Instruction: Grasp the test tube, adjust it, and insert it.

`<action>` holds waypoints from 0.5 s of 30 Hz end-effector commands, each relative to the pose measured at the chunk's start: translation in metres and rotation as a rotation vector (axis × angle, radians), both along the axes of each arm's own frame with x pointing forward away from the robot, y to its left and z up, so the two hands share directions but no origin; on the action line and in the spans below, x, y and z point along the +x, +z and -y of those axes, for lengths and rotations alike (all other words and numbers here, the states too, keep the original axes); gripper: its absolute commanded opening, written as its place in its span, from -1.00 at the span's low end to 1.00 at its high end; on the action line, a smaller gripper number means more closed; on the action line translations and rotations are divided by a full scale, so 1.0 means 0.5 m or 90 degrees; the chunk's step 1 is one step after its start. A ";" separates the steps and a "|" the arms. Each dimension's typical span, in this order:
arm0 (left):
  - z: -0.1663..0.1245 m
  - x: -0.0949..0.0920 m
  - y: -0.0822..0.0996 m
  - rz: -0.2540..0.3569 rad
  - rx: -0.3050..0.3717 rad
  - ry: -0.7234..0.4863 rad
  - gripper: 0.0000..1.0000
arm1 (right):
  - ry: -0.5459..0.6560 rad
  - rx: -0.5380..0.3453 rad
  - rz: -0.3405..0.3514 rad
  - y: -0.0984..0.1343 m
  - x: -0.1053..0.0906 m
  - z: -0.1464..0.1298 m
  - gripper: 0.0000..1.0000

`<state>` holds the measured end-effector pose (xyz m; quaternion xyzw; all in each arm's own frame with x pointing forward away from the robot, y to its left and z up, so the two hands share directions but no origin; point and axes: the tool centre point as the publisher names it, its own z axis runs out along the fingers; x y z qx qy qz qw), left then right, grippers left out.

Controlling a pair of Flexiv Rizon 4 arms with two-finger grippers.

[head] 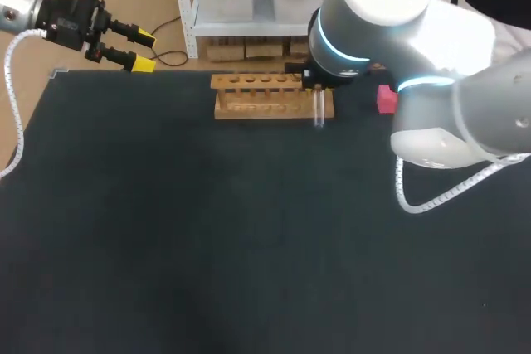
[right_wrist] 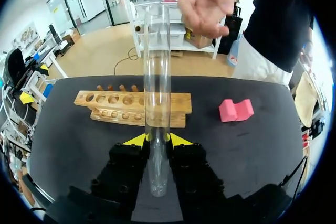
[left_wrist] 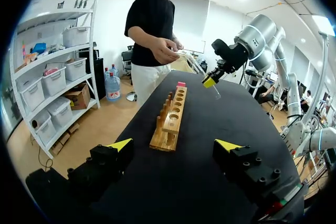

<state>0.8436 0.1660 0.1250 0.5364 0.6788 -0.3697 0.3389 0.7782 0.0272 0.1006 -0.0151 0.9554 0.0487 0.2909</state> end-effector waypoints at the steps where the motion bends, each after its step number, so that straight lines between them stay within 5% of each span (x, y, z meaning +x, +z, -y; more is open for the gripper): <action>1: 0.000 -0.001 -0.001 0.002 0.000 0.000 1.00 | -0.001 -0.004 0.014 0.022 -0.027 0.016 -1.00; 15: 0.000 -0.001 -0.001 0.002 0.000 0.000 1.00 | 0.000 -0.006 0.006 0.031 -0.029 0.030 -1.00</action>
